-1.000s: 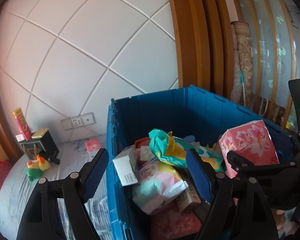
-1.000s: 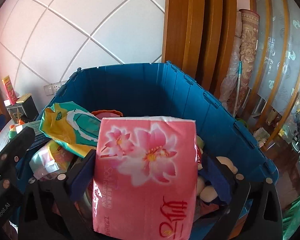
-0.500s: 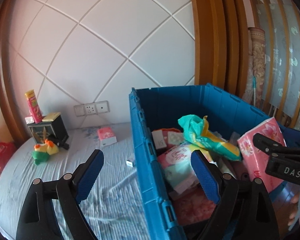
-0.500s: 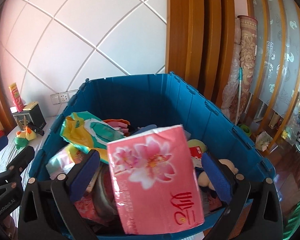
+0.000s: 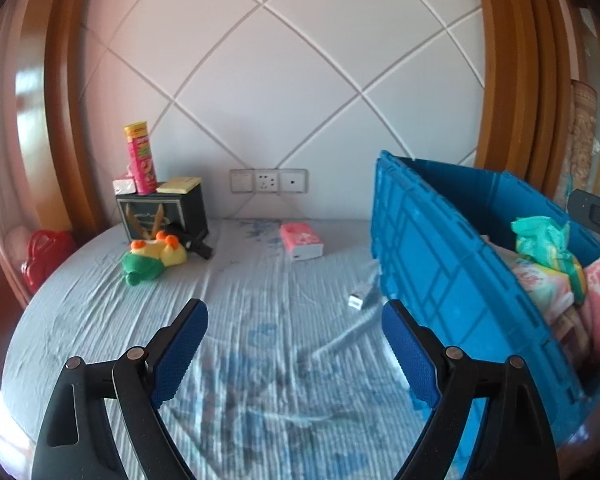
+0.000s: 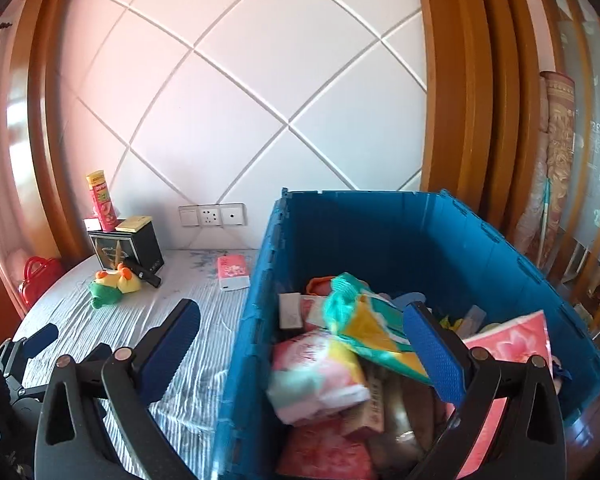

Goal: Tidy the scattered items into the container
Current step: 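Move both tools back over the bed toward the green duck plush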

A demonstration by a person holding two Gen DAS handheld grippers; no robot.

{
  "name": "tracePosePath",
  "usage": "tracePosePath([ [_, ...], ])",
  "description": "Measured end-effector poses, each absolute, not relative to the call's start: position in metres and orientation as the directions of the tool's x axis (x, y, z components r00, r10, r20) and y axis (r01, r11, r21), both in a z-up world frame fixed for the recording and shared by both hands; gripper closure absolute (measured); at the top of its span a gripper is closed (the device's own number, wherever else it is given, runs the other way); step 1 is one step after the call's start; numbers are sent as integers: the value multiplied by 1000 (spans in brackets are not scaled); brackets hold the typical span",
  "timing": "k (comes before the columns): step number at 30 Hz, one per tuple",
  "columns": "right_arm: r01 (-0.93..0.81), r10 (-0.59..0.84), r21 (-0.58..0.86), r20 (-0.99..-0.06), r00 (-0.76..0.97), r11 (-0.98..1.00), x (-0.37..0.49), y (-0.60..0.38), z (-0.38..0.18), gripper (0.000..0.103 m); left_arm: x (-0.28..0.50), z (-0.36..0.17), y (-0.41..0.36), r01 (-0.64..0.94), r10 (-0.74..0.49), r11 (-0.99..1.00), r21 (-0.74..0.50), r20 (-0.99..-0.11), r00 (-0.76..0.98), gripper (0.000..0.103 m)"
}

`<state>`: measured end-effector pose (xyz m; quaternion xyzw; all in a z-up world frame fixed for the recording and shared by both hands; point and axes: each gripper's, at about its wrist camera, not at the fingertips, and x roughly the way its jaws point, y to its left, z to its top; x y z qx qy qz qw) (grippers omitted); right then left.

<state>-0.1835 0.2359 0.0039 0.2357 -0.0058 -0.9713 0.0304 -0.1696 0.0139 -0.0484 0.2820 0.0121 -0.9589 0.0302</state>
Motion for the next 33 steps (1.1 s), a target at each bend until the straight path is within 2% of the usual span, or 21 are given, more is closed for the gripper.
tracePosePath([
  [7, 107, -112, 39, -484, -868, -994, -218, 128, -9, 0, -194, -83, -115, 121, -106, -992, 16, -610, -785, 13],
  [16, 128, -119, 32, -645, -755, -991, -278, 10, -70, 0, -248, -126, -257, 168, -148, -985, 41, -704, -694, 13],
  [22, 149, -99, -6, -723, -684, -989, -326, -33, -105, 0, -280, -147, -313, 243, -176, -970, 17, -738, -651, 13],
  [33, 261, -188, 37, -790, -583, -965, -431, -91, -163, 0, -356, -183, -351, 330, -240, -943, 47, -784, -573, 13],
])
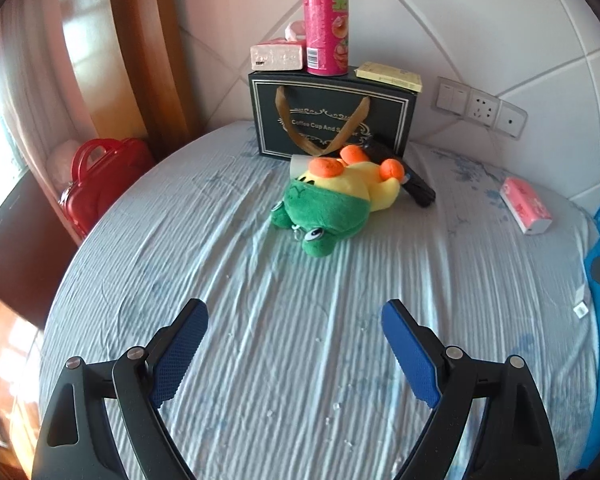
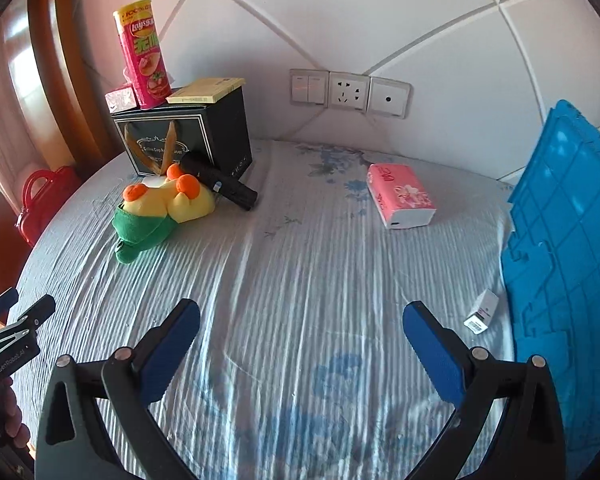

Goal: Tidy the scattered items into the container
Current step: 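Move both tools back over the bed toward the green duck plush, then grasp the green-yellow duck plush with the right gripper and lift it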

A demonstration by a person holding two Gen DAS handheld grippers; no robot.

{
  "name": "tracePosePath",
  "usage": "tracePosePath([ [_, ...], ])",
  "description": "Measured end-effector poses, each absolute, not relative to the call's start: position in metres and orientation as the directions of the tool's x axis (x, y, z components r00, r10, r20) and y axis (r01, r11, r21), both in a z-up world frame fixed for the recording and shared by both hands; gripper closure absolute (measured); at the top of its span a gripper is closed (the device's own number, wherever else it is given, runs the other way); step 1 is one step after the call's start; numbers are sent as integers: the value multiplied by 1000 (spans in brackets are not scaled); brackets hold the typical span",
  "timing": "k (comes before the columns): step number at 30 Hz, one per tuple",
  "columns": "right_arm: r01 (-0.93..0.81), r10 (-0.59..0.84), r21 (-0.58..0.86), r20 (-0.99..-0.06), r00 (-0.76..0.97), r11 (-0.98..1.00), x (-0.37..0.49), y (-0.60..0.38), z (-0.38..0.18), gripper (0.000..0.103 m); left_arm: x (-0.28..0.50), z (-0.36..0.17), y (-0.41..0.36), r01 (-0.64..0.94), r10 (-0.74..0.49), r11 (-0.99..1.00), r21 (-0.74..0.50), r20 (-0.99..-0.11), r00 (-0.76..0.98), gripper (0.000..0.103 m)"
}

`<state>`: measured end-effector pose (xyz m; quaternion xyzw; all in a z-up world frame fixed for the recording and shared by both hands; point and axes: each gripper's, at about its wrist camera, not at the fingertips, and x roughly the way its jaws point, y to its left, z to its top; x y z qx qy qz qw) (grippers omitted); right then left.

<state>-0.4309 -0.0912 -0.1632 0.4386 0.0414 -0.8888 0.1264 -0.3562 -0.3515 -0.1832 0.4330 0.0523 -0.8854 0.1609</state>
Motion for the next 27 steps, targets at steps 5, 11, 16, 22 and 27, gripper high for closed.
tracePosePath([
  [5, 266, -233, 98, -810, -539, -959, -491, -129, -184, 0, -420, -198, -391, 340, -249, -939, 52, -786, -566, 13],
  [11, 270, -305, 186, -800, -517, -945, -585, -193, -209, 0, -519, -224, -456, 391, -289, -918, 61, -780, -556, 13],
  [16, 277, -307, 176, -769, -561, -945, -635, -245, -231, 0, -594, -265, -486, 387, -270, -920, 57, -808, -524, 13],
  [22, 319, -249, 105, -855, -455, -942, -653, -280, -290, 0, -594, -304, -470, 302, -112, -951, -58, -849, -516, 21],
  [27, 320, -266, 138, -878, -398, -937, -603, -240, -280, 0, -542, -282, -445, 193, -19, -975, -112, -820, -572, 19],
])
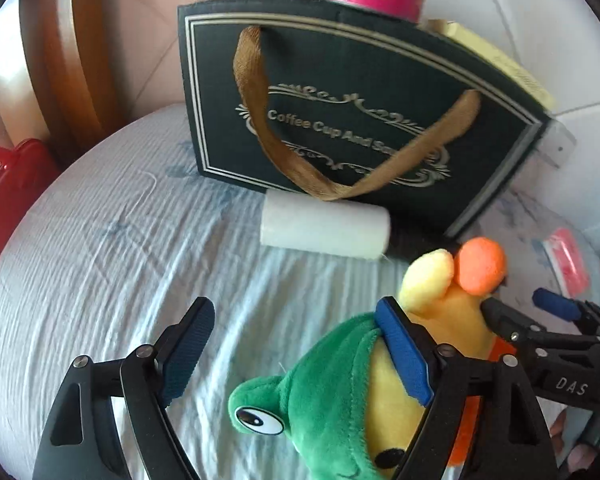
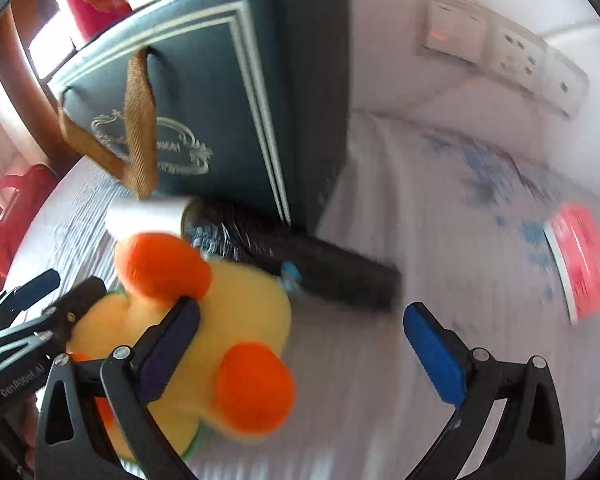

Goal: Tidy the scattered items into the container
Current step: 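Grasp the green-yellow duck plush with the right gripper and lift it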

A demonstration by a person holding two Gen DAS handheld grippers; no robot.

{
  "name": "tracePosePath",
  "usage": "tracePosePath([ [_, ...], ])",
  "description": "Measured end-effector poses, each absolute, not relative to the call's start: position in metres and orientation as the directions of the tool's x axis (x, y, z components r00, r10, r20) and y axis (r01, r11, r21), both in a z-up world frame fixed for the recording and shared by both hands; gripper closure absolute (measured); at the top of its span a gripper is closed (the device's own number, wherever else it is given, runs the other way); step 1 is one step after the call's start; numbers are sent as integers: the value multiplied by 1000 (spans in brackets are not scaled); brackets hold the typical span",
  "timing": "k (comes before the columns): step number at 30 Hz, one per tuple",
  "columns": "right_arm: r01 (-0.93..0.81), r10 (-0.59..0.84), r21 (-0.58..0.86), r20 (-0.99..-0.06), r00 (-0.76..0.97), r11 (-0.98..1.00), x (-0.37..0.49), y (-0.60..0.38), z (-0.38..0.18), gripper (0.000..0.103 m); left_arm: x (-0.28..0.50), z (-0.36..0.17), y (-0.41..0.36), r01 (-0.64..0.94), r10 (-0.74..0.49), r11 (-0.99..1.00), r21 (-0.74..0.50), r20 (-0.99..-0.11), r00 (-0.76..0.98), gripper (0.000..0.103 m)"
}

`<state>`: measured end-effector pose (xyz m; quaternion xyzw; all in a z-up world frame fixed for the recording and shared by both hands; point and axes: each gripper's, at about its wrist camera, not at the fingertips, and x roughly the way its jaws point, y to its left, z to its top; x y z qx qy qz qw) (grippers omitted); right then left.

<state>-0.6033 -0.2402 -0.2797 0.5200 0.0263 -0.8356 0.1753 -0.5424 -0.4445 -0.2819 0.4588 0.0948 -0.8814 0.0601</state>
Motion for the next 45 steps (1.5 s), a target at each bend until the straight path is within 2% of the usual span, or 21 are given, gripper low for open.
tracePosePath([
  [3, 367, -275, 176, -932, -237, -913, -560, -223, -290, 0, -508, -259, -414, 109, -14, -992, -67, -791, -612, 18],
  [6, 407, -298, 202, -936, -188, -891, -506, -202, -287, 0, -471, -237, -392, 19, 57, -996, -88, -780, -624, 17],
  [9, 350, -273, 188, -939, -210, -917, -473, -169, -279, 0, -438, -234, -371, -49, 89, -996, -74, -806, -585, 17],
  [13, 209, -214, 157, -933, -289, -965, -465, -116, -264, 0, -410, -218, -361, -41, 39, -999, -17, -789, -613, 17],
  [15, 154, -217, 177, -927, -306, -972, -466, -95, -258, 0, -412, -208, -362, -6, 20, -1000, -21, -781, -624, 16],
  [18, 107, -204, 178, -919, -336, -978, -470, -78, -250, 0, -424, -206, -353, -25, 56, -998, -51, -788, -613, 16],
  [20, 80, -205, 189, -916, -344, -979, -468, -67, -250, 0, -438, -215, -338, -38, 49, -999, -33, -806, -590, 16],
  [24, 22, -176, 179, -926, -335, -984, -474, -46, -259, 0, -463, -245, -299, -89, 94, -994, -57, -865, -493, 16],
  [27, -5, -169, 181, -928, -332, -984, -463, -31, -262, 0, -462, -254, -277, -144, 157, -984, -100, -872, -464, 16],
  [31, -37, -185, 210, -921, -344, -977, -455, -16, -261, 0, -452, -242, -265, -164, 113, -986, -32, -850, -515, 16],
  [35, -7, -203, 224, -897, -392, -975, -455, -21, -247, 0, -447, -233, -294, -69, 54, -997, -21, -839, -542, 16],
  [38, 51, -194, 191, -885, -424, -980, -470, -36, -239, 0, -437, -235, -319, 1, 59, -998, -70, -845, -532, 16],
  [41, 76, -221, 210, -865, -451, -975, -497, -47, -234, 2, -422, -245, -320, -12, 67, -997, -70, -863, -502, 16],
  [45, 174, -324, 274, -835, -444, -946, -540, -80, -232, 2, -410, -278, -315, -14, 65, -998, -65, -907, -416, 16],
])
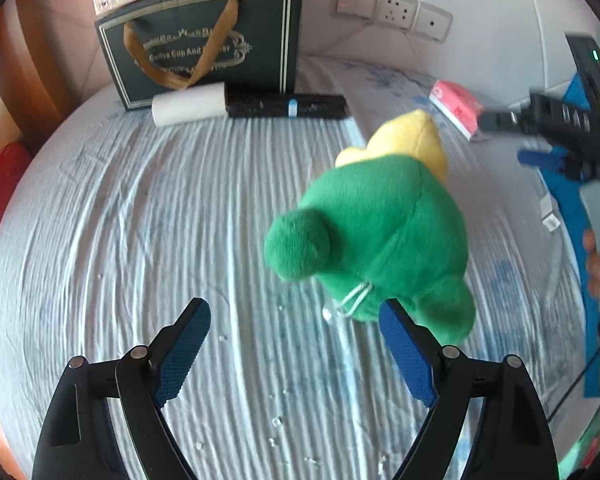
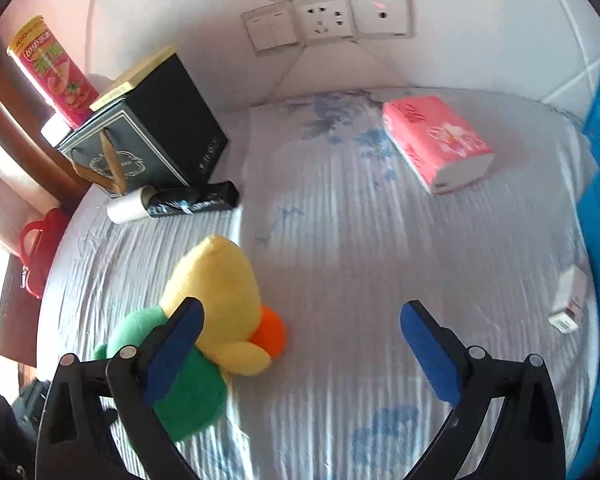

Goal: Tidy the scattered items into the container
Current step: 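Grasp the green-yellow duck plush with the right gripper and lift it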

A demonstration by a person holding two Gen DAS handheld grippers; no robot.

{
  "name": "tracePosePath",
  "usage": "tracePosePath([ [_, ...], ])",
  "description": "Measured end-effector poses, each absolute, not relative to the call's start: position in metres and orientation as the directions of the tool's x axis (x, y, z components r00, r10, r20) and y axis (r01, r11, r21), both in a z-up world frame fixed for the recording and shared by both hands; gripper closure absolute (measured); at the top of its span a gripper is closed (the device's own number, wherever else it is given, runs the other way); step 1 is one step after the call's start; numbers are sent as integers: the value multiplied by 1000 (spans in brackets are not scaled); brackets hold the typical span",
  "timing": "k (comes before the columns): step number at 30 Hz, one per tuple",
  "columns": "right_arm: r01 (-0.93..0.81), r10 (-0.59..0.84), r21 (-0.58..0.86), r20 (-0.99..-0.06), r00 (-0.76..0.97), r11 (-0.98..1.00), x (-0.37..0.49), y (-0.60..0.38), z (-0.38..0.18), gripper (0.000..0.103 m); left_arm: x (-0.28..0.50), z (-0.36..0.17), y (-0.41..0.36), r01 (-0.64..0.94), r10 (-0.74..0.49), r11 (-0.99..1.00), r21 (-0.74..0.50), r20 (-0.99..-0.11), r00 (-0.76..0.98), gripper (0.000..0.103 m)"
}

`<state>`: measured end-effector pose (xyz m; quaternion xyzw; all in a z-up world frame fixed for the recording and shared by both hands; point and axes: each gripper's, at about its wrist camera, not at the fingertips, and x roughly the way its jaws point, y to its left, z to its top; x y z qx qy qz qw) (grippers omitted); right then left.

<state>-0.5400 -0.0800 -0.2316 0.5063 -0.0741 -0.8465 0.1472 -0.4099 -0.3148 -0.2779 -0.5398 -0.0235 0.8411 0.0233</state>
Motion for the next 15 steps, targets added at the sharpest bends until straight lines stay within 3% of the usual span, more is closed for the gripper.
tracePosePath([
  [4, 267, -358, 270, -852, -381, -925, -577, -126, -252, 2, -425, -303, -322, 55, -15, -998, -7, -925, -381, 16],
  [6, 276, -305, 229, -911, -277, -933, -585, -143, -277, 9, -440, -301, -332, 108, -57, -994, 15, -915, -400, 16],
  [10, 221, -430, 393, -889, -157, -893, -554, -133, -295, 25, -477, -298, -355, 184, -90, -983, 14, -907, -411, 19],
  [15, 194, -531, 505, -840, -115, -841, -490, -110, -291, 25, -494, -279, -363, 156, -127, -986, 60, -876, -464, 21],
])
